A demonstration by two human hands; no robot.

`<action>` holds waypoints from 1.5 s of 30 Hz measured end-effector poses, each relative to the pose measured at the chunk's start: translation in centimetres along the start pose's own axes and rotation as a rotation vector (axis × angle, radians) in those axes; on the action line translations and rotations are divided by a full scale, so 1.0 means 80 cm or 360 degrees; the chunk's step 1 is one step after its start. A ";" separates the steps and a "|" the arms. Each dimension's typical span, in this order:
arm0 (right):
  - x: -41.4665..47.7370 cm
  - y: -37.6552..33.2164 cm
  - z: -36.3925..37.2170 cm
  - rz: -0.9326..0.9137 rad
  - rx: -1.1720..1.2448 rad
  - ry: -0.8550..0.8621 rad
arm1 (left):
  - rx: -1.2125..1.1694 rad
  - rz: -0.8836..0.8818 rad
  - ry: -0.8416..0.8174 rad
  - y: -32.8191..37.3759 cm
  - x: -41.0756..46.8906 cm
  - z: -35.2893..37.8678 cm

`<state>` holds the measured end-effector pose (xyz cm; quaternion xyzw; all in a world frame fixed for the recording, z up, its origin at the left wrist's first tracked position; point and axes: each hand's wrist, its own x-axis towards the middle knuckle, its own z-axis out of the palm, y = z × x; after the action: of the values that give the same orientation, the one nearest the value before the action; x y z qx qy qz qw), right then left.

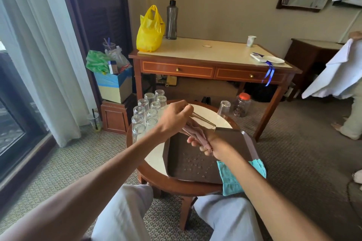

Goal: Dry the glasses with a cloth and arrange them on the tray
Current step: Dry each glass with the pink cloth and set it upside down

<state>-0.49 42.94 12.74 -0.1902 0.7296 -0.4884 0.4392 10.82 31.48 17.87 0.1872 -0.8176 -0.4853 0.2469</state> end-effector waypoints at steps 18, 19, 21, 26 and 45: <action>-0.003 0.001 0.002 -0.1438 -0.0895 0.1001 | -0.0588 -0.0589 -0.0133 -0.006 -0.003 0.000; -0.006 0.000 0.011 -0.1341 -0.0617 0.0846 | -0.0463 -0.0432 -0.0089 -0.002 -0.003 0.000; -0.015 -0.010 0.022 -0.0952 -0.0279 0.0455 | -0.0182 -0.0163 0.0038 0.001 -0.003 -0.003; -0.015 -0.023 0.018 0.0062 0.0053 0.0027 | -0.0194 -0.0091 0.0138 -0.008 -0.001 -0.003; -0.013 -0.031 0.023 0.0115 0.0189 -0.0230 | -0.0048 0.0122 0.0198 -0.004 0.003 -0.020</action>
<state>1.23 41.52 15.10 -0.1723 0.6722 -0.4996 0.5185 11.54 30.10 18.32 0.1819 -0.7997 -0.4753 0.3186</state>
